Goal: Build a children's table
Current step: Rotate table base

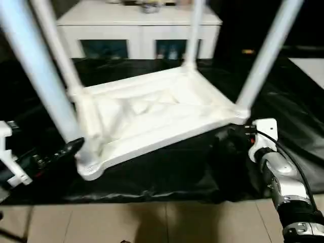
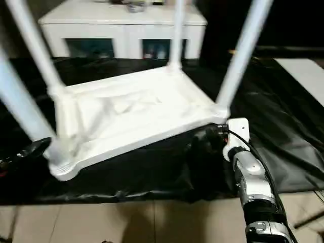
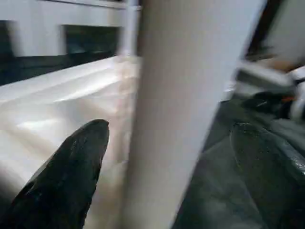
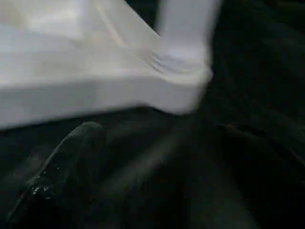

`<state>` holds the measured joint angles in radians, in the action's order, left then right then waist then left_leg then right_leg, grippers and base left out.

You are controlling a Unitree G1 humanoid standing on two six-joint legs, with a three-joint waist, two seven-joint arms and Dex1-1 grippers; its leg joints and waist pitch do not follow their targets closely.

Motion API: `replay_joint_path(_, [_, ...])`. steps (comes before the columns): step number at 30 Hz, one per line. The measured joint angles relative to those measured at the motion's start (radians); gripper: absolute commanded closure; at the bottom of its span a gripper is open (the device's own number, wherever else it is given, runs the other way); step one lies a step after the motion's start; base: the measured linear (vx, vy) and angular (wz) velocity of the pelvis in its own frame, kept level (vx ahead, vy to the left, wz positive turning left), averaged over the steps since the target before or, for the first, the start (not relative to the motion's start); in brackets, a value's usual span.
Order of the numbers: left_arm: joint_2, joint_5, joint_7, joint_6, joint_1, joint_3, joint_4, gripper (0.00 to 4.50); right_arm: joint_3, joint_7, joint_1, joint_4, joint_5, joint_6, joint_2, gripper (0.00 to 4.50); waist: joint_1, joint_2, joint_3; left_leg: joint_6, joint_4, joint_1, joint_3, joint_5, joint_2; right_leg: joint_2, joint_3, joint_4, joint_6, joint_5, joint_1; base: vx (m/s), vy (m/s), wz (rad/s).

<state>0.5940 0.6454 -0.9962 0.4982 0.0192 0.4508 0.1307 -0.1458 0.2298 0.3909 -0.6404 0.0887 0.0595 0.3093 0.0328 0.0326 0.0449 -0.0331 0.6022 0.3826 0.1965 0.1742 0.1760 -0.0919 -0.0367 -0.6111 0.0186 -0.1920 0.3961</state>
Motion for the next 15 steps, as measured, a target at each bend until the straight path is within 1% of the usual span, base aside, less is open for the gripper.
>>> replay_joint_path(2, [0.000, 0.005, -0.009, 0.001, -0.029, -0.022, -0.017, 0.00, 0.006, -0.010, 0.014, -0.018, -0.018, 0.021, 0.000, 0.11, -0.005, 0.000, 0.000, 0.000, 0.000, 0.000, -0.001, 0.000, 0.000, 0.000, -0.001, 0.000, -0.003, 0.003, 0.003, 0.000, 0.000, 0.00])
replay_joint_path(4, [0.002, -0.029, -0.012, -0.020, -0.073, -0.062, -0.066, 0.00, 0.028, -0.012, 0.065, -0.084, -0.035, 0.030, -0.004, 0.11, -0.010, 0.001, 0.000, -0.001, -0.001, 0.000, -0.002, 0.000, 0.000, 0.000, -0.002, -0.001, -0.004, 0.004, 0.007, 0.000, 0.000, 0.00])
replay_joint_path(5, [0.003, -0.042, -0.012, -0.030, -0.079, -0.070, -0.080, 0.00, 0.035, -0.011, 0.080, -0.098, -0.042, 0.029, -0.007, 0.11, -0.011, 0.001, 0.000, -0.001, -0.001, 0.000, -0.003, 0.000, 0.000, 0.000, -0.002, -0.001, -0.004, 0.005, 0.007, 0.000, 0.000, 0.00])
replay_joint_path(7, [0.003, -0.069, -0.014, -0.040, -0.096, -0.108, -0.112, 0.00, 0.040, 0.001, 0.132, -0.162, -0.045, 0.020, -0.021, 0.11, -0.010, 0.001, 0.000, -0.001, -0.001, 0.000, -0.002, 0.000, 0.000, 0.000, -0.002, -0.002, -0.007, 0.006, 0.007, 0.000, 0.000, 0.00])
replay_joint_path(8, [0.003, -0.070, -0.020, -0.037, -0.098, -0.125, -0.111, 0.00, 0.049, 0.013, 0.161, -0.192, -0.045, 0.012, -0.030, 0.11, -0.006, 0.001, 0.000, -0.001, -0.001, 0.000, -0.002, 0.000, 0.000, 0.000, -0.002, -0.002, -0.011, 0.008, 0.007, 0.000, 0.000, 0.00])
replay_joint_path(10, [0.003, -0.067, -0.027, -0.026, -0.103, -0.147, -0.099, 0.00, 0.062, 0.025, 0.183, -0.209, -0.045, -0.002, -0.042, 0.11, 0.000, 0.001, 0.000, -0.001, -0.001, 0.000, -0.001, 0.000, 0.000, 0.000, -0.002, -0.001, -0.012, 0.009, 0.007, 0.000, 0.000, 0.00])
replay_joint_path(14, [0.016, -0.028, -0.048, 0.054, -0.099, -0.202, -0.003, 0.00, 0.079, 0.086, 0.252, -0.291, -0.052, -0.040, -0.078, 0.11, 0.013, 0.000, 0.000, -0.001, -0.001, 0.002, 0.002, 0.000, 0.000, -0.001, -0.001, 0.000, -0.015, 0.011, 0.007, 0.000, 0.000, 0.00])
replay_joint_path(15, [0.019, -0.013, -0.052, 0.072, -0.099, -0.215, 0.017, 0.00, 0.083, 0.099, 0.264, -0.314, -0.055, -0.046, -0.081, 0.11, 0.013, 0.000, 0.000, -0.001, -0.001, 0.003, 0.002, 0.001, 0.000, -0.001, -0.001, 0.000, -0.015, 0.011, 0.007, 0.000, 0.000, 0.00])
